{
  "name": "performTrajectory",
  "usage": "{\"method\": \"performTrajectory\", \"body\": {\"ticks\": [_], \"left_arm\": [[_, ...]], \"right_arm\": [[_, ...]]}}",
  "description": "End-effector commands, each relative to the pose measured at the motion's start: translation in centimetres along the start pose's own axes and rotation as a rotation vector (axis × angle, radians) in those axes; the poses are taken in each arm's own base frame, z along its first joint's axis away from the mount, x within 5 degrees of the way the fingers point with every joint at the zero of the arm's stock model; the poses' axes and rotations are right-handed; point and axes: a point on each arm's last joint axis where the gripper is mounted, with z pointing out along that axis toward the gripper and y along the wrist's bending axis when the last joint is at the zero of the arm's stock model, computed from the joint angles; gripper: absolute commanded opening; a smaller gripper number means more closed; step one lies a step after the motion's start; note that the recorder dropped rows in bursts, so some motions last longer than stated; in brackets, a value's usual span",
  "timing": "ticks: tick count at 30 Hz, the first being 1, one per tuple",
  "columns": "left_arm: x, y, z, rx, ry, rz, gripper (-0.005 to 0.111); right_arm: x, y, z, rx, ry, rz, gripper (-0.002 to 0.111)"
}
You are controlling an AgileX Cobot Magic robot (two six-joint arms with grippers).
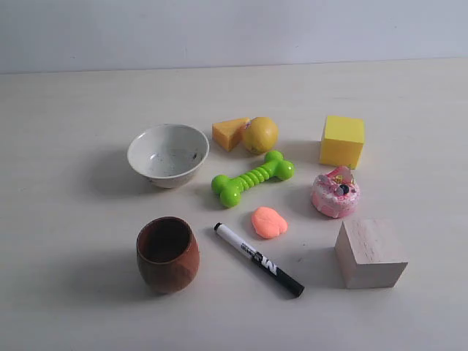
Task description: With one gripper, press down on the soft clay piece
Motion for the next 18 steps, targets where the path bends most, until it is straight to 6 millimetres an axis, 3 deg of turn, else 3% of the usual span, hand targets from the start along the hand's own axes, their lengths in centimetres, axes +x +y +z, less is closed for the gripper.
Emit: {"method": "performTrajectory", "body": {"ticks": [1,18], "left_arm": [[0.06,-0.04,-0.02,0.008,-0.004,-0.001,0.0],[0.06,-0.04,-0.02,0.008,-0.004,-0.001,0.0]], "right_arm": [[-0.01,-0.01,0.0,0.0,-0.016,-0.002,0.0],[-0.42,-0.06,-0.02,0.006,-0.062,-0.016,0.0]]}}
